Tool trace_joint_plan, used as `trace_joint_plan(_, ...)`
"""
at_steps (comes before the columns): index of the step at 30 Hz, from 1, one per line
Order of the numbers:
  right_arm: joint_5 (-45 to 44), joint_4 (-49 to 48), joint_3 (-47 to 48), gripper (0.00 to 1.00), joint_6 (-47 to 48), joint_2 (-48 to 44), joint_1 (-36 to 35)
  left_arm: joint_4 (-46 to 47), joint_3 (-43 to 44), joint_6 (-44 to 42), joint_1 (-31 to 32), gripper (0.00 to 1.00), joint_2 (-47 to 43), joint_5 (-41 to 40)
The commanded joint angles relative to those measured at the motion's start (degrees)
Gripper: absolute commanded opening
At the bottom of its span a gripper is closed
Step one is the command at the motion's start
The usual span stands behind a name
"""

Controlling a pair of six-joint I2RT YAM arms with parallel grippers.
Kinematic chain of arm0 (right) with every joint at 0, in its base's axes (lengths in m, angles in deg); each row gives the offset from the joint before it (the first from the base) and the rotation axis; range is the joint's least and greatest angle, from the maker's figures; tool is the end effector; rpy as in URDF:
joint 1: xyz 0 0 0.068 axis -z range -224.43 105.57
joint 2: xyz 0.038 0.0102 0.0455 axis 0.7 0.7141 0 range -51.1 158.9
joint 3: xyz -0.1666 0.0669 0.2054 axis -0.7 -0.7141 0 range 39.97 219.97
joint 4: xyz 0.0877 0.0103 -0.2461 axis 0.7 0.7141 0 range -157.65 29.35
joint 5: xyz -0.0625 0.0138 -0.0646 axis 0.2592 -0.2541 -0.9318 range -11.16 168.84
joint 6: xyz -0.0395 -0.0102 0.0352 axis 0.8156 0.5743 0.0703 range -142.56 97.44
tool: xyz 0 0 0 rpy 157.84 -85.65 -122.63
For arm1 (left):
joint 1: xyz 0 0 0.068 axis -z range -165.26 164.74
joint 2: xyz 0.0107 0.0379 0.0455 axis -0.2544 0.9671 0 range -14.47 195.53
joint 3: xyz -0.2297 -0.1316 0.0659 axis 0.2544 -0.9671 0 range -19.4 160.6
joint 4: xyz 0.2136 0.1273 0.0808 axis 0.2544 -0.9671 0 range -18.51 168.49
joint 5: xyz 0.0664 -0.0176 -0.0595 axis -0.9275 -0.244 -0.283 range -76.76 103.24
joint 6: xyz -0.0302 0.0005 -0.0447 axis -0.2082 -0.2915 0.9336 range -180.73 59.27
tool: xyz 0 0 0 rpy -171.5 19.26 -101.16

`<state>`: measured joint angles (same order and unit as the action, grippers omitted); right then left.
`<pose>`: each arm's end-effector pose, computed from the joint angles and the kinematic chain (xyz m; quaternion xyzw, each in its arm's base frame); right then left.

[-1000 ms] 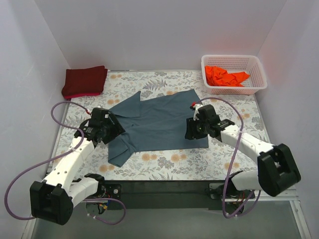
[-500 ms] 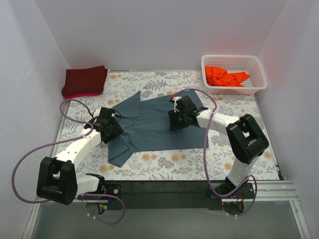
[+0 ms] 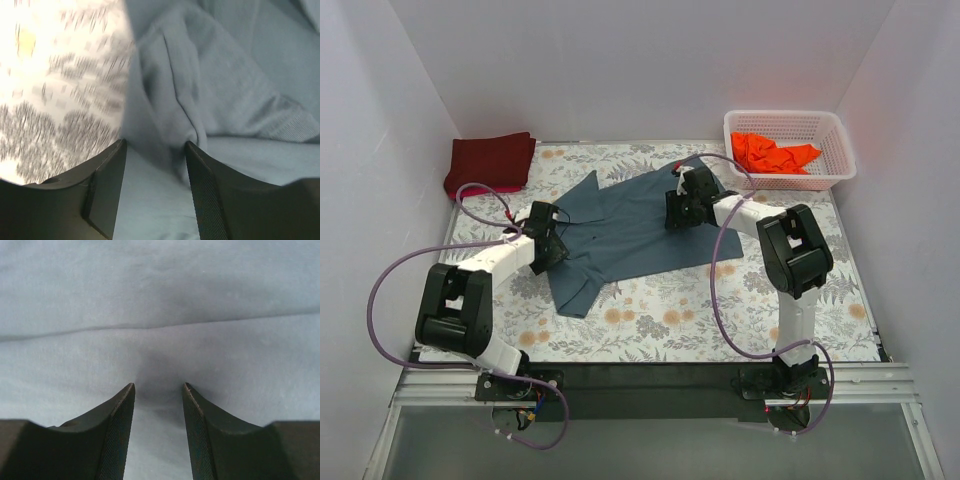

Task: Fold and stack the t-shirts
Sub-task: Flatten the tshirt out

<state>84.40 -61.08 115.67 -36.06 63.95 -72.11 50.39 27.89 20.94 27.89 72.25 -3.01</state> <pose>0.3841 0.2052 0.1651 -0.1323 0.9165 0.1739 0.3351 0.2685 -0.0525 0.1678 -0.5694 0.7870 -0.0482 0.2325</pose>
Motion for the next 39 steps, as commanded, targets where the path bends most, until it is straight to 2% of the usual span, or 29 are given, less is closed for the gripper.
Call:
trace_joint_plan(1, -2.31, 2.22, 1.46, 0.5, 0.84, 2.47, 3.77, 1.64, 3.69, -3.53, -1.11, 0.49, 0.47, -1.77)
trace_joint_plan(4, -1.44, 2.22, 1.21, 0.51, 1.37, 0.8, 3.86, 1.12, 2.99, -4.32, -1.11, 0.5, -1.97, -1.94)
trace_joint_plan(9, -0.82, 2.4, -5.71, 0.52, 1.19, -4.56, 3.78, -1.61, -0.78, -4.42, -1.28, 0.51, -6.9, -4.23)
trace_joint_plan(13, 0.06, 2.4, -11.18, 0.52, 0.93, -8.07, 3.69, -2.4, -1.58, -2.22, -1.19, 0.52, -12.35, 0.5)
trace_joint_plan(14, 0.15, 2.48, -11.97, 0.52, 0.84, -9.39, 3.69, -2.31, -1.5, -1.69, -0.93, 0.55, -14.45, 1.48)
trace_joint_plan(17, -0.02, 2.4, -15.14, 0.52, 0.66, -12.29, 3.34, -4.49, 0.52, -0.46, 2.05, 0.6, -14.91, 3.68)
trace_joint_plan(21, -1.08, 2.31, -18.39, 0.52, 0.49, -15.9, 3.25, -8.55, 4.12, 2.44, 13.01, 0.63, -12.29, -0.18)
trace_joint_plan(23, -1.26, 2.22, -19.71, 0.52, 0.49, -17.56, 3.16, -9.6, 5.53, 3.49, 15.58, 0.63, -10.53, -2.2)
trace_joint_plan(29, -1.96, 1.87, -21.3, 0.52, 1.19, -17.75, 3.16, -11.89, 7.73, 4.9, 20.69, 0.53, -3.49, -6.69)
trace_joint_plan(32, -2.13, 1.52, -21.56, 0.52, 1.46, -16.78, 3.16, -12.24, 7.65, 5.17, 21.92, 0.43, -1.82, -7.3)
trace_joint_plan(39, -2.14, 0.64, -22.18, 0.52, 1.63, -15.46, 3.25, -12.07, 7.29, 5.78, 23.77, 0.4, 0.03, -7.83)
